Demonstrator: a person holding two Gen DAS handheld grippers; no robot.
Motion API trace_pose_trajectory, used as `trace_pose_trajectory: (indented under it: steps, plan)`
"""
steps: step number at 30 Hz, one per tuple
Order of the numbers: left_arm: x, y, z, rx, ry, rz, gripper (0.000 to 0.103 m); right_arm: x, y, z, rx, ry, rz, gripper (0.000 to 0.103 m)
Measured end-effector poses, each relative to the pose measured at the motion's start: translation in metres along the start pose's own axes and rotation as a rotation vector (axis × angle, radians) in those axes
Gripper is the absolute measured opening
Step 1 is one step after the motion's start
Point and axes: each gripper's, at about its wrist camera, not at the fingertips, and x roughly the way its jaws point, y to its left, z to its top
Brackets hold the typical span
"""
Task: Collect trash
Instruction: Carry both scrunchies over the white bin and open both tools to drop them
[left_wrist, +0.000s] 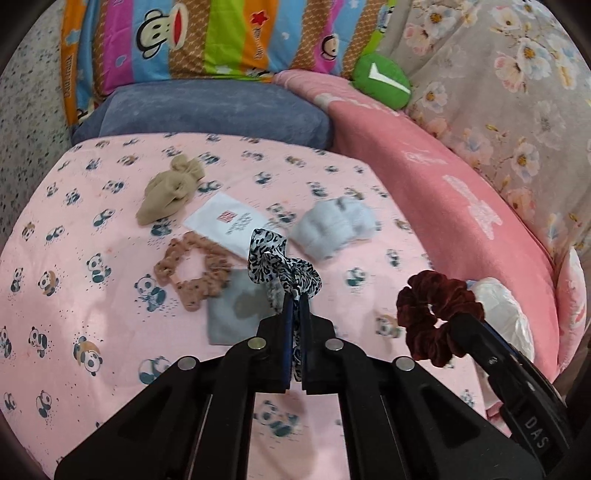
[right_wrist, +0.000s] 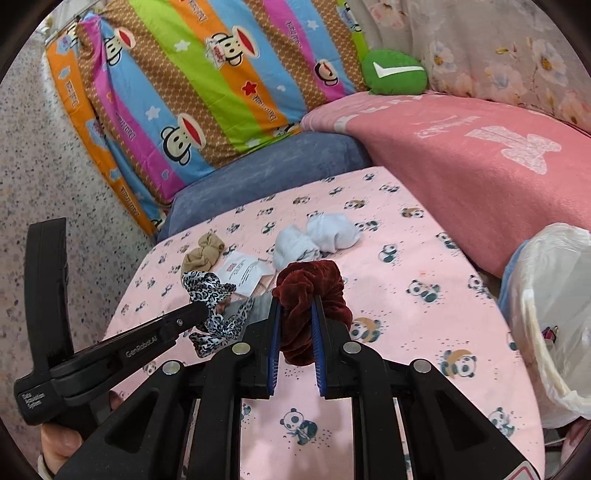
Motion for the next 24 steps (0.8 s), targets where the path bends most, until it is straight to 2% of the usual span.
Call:
trace_pose_trajectory:
  steps: [11,24]
  plan:
    - [-0.025,-0.091,-0.006,0.129,-0.030,-0.081,0.002,-0.064,-0.047,0.010,0.065,-0.104,-0.037,0.015]
    - [-0.030,-0.195,-0.024,0.285,-0.008,-0.193,0.002,-0.127,-0.124,0.016,0.166,-0.200,-0.126,0.015]
